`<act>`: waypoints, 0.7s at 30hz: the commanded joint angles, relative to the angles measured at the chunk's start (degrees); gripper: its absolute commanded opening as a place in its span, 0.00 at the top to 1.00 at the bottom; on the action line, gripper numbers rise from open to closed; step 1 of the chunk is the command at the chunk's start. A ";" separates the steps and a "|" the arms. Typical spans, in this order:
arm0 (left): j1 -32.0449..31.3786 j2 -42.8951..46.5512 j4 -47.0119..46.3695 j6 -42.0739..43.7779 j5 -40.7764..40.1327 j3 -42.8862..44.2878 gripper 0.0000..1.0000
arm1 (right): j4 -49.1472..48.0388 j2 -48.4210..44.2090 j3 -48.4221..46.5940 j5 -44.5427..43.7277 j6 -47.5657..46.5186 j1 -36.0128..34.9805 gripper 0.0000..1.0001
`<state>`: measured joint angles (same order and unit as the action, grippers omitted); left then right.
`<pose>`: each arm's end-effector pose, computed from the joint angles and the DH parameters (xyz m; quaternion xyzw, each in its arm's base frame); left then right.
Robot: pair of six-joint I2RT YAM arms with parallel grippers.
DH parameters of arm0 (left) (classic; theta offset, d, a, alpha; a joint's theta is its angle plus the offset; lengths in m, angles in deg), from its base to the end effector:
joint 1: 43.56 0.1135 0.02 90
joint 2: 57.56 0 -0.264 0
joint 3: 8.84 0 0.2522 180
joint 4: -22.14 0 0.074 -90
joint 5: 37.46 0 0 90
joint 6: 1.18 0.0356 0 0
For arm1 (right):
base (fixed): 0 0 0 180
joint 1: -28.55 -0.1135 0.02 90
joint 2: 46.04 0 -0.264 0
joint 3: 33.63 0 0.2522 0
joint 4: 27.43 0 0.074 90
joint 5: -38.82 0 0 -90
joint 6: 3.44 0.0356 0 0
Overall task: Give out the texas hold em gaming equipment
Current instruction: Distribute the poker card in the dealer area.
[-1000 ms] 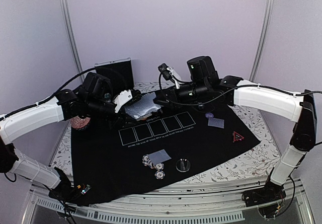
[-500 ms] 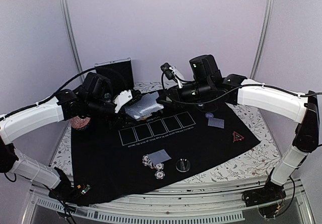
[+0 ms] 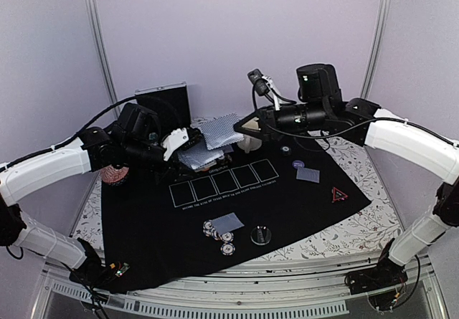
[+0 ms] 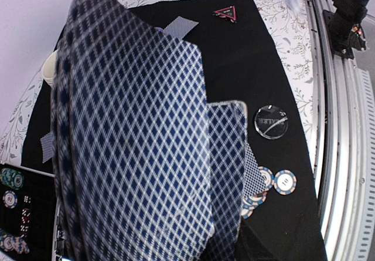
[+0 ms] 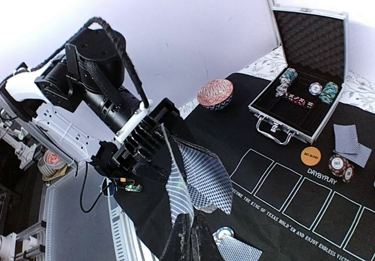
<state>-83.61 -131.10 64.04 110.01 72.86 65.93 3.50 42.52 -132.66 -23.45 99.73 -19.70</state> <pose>0.2055 -0.1889 0.3021 0.5190 0.7323 -0.2254 0.3790 0.2275 0.2798 0.3864 -0.3707 0.7192 0.4520 0.3755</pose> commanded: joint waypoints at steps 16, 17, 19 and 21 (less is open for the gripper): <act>0.15 0.93 -1.31 -0.05 0.03 1.06 0.58 | -21.60 1.26 34.27 16.12 23.89 5.14 0.99; 0.19 0.94 -1.33 0.05 0.06 1.04 0.58 | -22.56 3.30 33.97 17.26 24.01 4.69 0.99; 0.15 0.90 -1.33 0.07 0.18 1.04 0.58 | -23.51 7.20 33.35 19.18 24.28 4.35 0.98; 0.15 0.77 -1.33 0.01 0.22 1.04 0.58 | -24.01 9.94 32.72 19.78 24.07 4.39 0.98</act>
<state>-83.61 -131.10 64.04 110.03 72.79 65.93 -14.16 48.79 -97.41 -9.16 122.70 -15.08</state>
